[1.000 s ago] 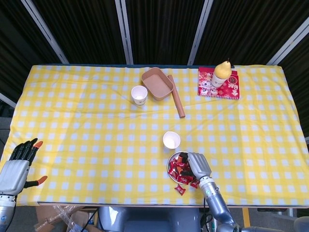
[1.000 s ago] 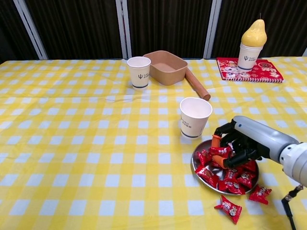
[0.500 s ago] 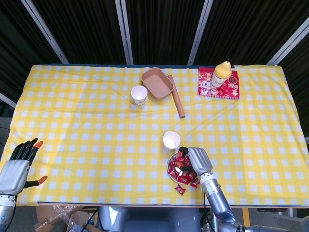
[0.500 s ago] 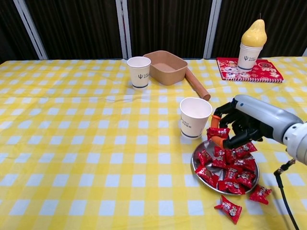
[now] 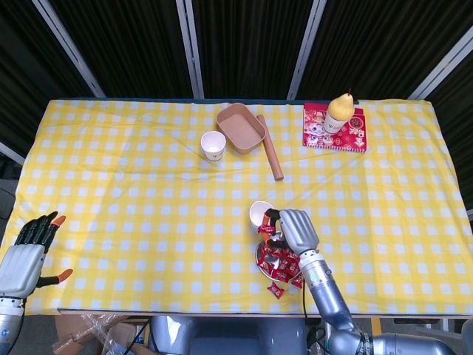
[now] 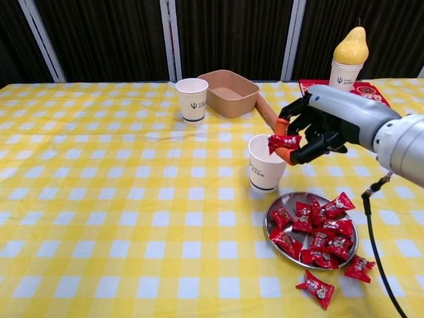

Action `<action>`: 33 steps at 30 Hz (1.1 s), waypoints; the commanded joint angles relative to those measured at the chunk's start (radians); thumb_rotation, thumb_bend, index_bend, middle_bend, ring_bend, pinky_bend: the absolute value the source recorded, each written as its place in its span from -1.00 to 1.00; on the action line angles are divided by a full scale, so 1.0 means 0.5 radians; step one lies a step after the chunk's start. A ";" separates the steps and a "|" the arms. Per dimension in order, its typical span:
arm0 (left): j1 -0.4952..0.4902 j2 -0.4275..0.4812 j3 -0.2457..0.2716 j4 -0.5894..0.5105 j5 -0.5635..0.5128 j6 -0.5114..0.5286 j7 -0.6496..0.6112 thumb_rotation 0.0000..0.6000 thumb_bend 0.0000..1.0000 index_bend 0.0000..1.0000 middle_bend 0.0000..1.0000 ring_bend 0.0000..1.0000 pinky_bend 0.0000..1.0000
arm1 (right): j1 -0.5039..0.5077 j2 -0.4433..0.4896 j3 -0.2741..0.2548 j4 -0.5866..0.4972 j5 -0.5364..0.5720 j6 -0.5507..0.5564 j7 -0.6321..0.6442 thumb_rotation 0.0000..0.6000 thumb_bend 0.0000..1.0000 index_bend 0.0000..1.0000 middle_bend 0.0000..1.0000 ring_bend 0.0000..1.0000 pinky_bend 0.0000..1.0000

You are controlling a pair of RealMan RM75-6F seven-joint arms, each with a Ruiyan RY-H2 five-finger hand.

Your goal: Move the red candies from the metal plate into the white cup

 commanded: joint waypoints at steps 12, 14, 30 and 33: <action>-0.023 0.024 -0.009 -0.002 -0.043 -0.055 -0.031 1.00 -1.00 -1.00 -1.00 -1.00 -1.00 | 0.332 -0.174 0.214 0.293 0.274 -0.081 -0.133 1.00 -0.04 0.38 0.36 0.65 0.80; -0.026 0.028 -0.011 -0.005 -0.051 -0.062 -0.038 1.00 -1.00 -1.00 -1.00 -1.00 -1.00 | 0.347 -0.184 0.211 0.315 0.274 -0.076 -0.132 1.00 -0.04 0.39 0.36 0.65 0.80; -0.033 0.055 -0.009 -0.033 -0.080 -0.092 -0.070 1.00 -1.00 -1.00 -1.00 -1.00 -1.00 | 0.371 -0.186 0.152 0.445 0.262 -0.049 -0.056 1.00 -0.04 0.33 0.36 0.65 0.80; -0.032 0.056 -0.008 -0.035 -0.079 -0.090 -0.069 1.00 -1.00 -1.00 -1.00 -1.00 -1.00 | 0.365 -0.174 0.141 0.443 0.254 -0.040 -0.046 1.00 -0.04 0.32 0.36 0.65 0.80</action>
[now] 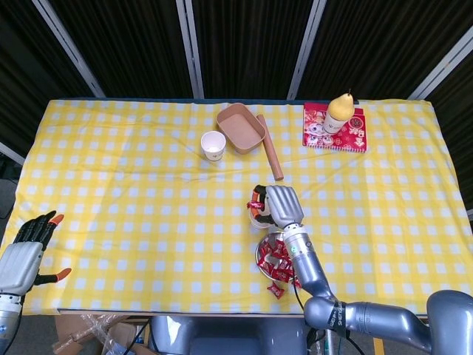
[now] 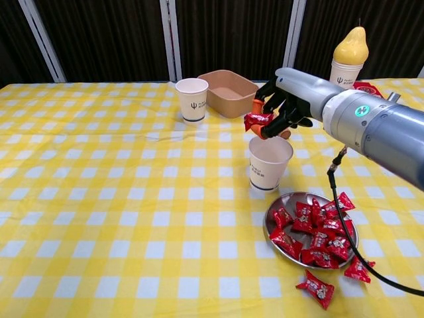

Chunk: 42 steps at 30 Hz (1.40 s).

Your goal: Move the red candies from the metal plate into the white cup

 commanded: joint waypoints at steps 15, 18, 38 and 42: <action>-0.001 0.003 0.000 -0.011 -0.015 -0.005 0.009 1.00 -1.00 -1.00 -1.00 -1.00 -1.00 | -0.039 0.052 -0.088 -0.006 -0.027 0.012 0.044 1.00 -0.04 0.20 0.36 0.64 0.80; -0.003 0.002 0.000 -0.012 -0.016 -0.007 0.012 1.00 -1.00 -1.00 -1.00 -1.00 -1.00 | -0.041 0.050 -0.103 -0.002 -0.029 0.008 0.046 1.00 -0.04 0.14 0.34 0.63 0.80; -0.007 0.010 -0.004 -0.018 -0.033 -0.017 -0.006 1.00 -1.00 -1.00 -1.00 -1.00 -1.00 | -0.033 0.031 -0.124 0.035 -0.027 -0.002 0.059 1.00 -0.05 -0.16 0.25 0.60 0.80; -0.007 0.010 -0.003 -0.018 -0.031 -0.016 -0.007 1.00 -1.00 -1.00 -1.00 -1.00 -1.00 | -0.041 0.042 -0.136 0.015 -0.046 0.004 0.066 1.00 -0.07 -0.24 0.24 0.60 0.80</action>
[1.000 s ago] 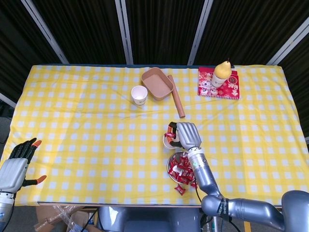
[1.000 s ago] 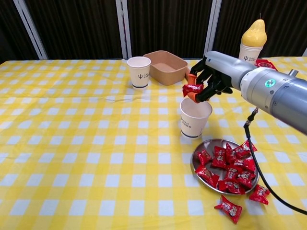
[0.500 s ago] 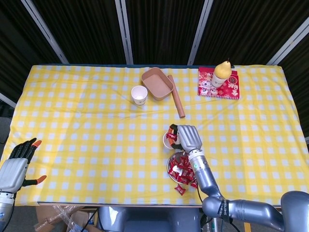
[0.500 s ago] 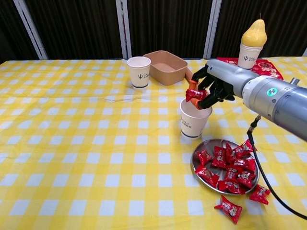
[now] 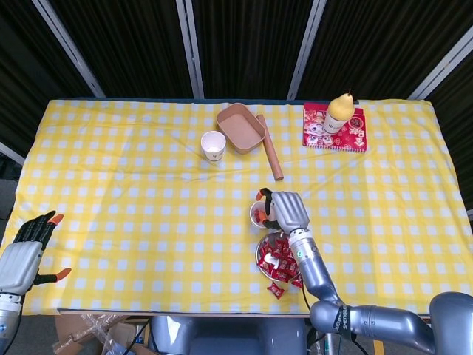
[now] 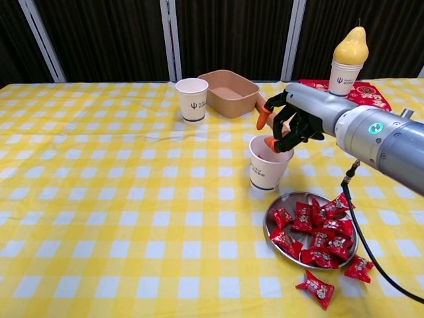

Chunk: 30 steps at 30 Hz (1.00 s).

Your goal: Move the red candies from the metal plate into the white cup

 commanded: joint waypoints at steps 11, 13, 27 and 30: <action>0.003 0.000 0.004 -0.003 0.012 0.010 -0.004 1.00 -1.00 -1.00 -1.00 -1.00 -1.00 | -0.043 0.057 -0.041 -0.179 -0.110 0.081 -0.001 1.00 -0.09 -0.34 0.14 0.59 0.80; 0.004 0.001 0.003 -0.004 0.012 0.012 -0.009 1.00 -1.00 -1.00 -1.00 -1.00 -1.00 | -0.055 0.071 -0.049 -0.221 -0.138 0.109 -0.008 1.00 -0.09 -0.36 0.12 0.59 0.80; 0.017 0.000 0.011 0.015 0.075 0.059 -0.047 1.00 -1.00 -1.00 -1.00 -1.00 -1.00 | -0.283 0.505 -0.250 -0.680 -0.401 0.288 -0.036 1.00 -0.09 -0.48 0.50 0.79 0.90; 0.020 -0.004 0.014 0.017 0.089 0.069 -0.041 1.00 -1.00 -1.00 -1.00 -1.00 -1.00 | -0.346 0.611 -0.333 -0.739 -0.445 0.287 -0.025 1.00 -0.09 -0.48 0.58 0.86 0.94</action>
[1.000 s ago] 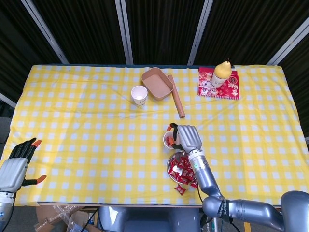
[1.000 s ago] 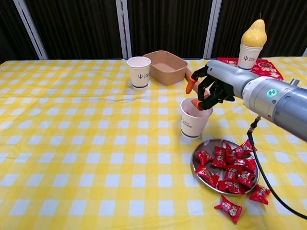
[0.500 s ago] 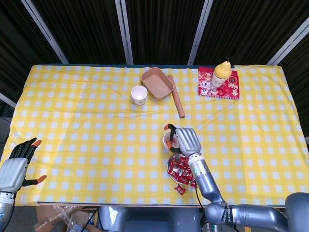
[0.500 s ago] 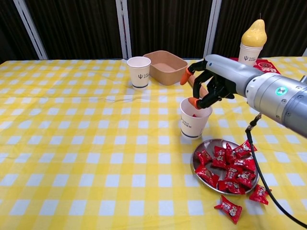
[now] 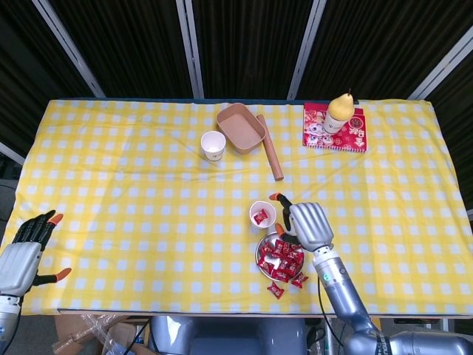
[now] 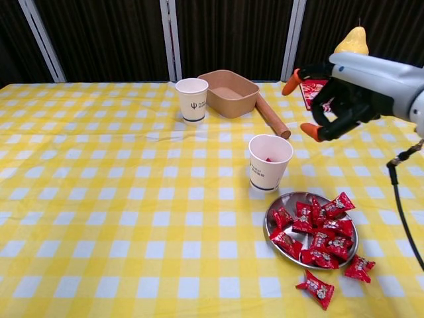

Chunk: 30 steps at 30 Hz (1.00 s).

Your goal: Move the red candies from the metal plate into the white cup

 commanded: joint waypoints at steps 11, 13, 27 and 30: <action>0.014 -0.017 0.008 0.005 0.034 0.036 0.026 1.00 -1.00 -1.00 -1.00 -1.00 -1.00 | -0.200 0.122 -0.263 -0.043 -0.155 0.003 0.060 1.00 -0.09 -0.48 0.63 0.90 0.96; 0.016 -0.019 0.009 0.005 0.037 0.040 0.029 1.00 -1.00 -1.00 -1.00 -1.00 -1.00 | -0.212 0.094 -0.286 -0.028 -0.170 -0.005 0.053 1.00 -0.09 -0.48 0.64 0.90 0.96; 0.023 -0.022 0.012 0.011 0.046 0.049 0.031 1.00 -1.00 -1.00 -1.00 -1.00 -1.00 | -0.267 -0.082 -0.382 0.148 -0.154 -0.064 -0.083 1.00 -0.13 -0.52 0.73 0.96 0.97; 0.023 -0.022 0.012 0.009 0.043 0.047 0.033 1.00 -1.00 -1.00 -1.00 -1.00 -1.00 | -0.267 -0.092 -0.377 0.167 -0.138 -0.083 -0.100 1.00 -0.15 -0.52 0.74 0.97 0.97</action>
